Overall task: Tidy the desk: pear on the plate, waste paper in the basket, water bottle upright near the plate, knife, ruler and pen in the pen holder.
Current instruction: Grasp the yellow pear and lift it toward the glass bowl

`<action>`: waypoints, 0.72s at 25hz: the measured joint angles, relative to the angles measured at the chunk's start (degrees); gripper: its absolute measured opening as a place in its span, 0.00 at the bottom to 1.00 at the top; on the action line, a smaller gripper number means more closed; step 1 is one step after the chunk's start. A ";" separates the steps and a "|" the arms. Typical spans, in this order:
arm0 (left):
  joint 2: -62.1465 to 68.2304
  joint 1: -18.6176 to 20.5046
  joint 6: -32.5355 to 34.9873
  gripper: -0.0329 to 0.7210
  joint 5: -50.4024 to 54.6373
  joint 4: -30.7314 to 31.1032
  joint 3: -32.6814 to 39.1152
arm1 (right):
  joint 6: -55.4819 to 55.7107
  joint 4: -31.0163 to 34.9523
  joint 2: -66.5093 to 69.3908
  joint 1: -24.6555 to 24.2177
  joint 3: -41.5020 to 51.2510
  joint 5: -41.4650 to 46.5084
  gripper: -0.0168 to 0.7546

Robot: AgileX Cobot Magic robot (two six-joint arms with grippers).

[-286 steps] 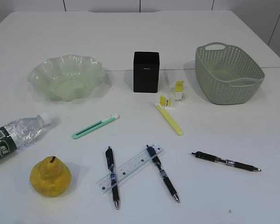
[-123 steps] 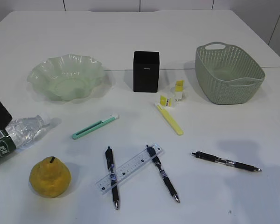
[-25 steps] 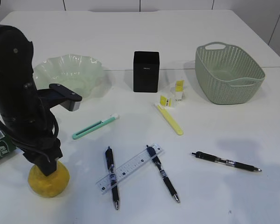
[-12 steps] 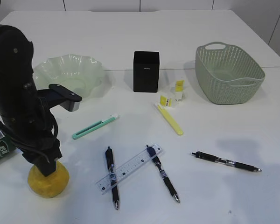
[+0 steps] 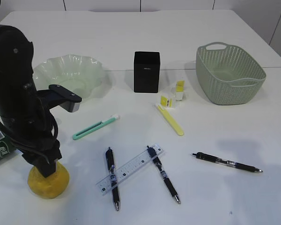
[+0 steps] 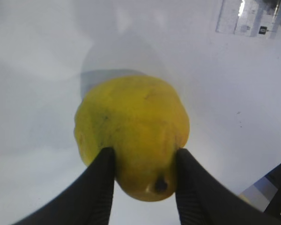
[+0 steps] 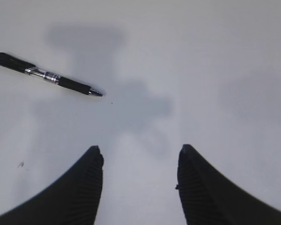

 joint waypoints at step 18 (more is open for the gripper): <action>0.00 0.00 0.00 0.40 2.29 -0.87 -7.29 | 0.00 0.00 0.00 0.00 0.00 -0.14 0.53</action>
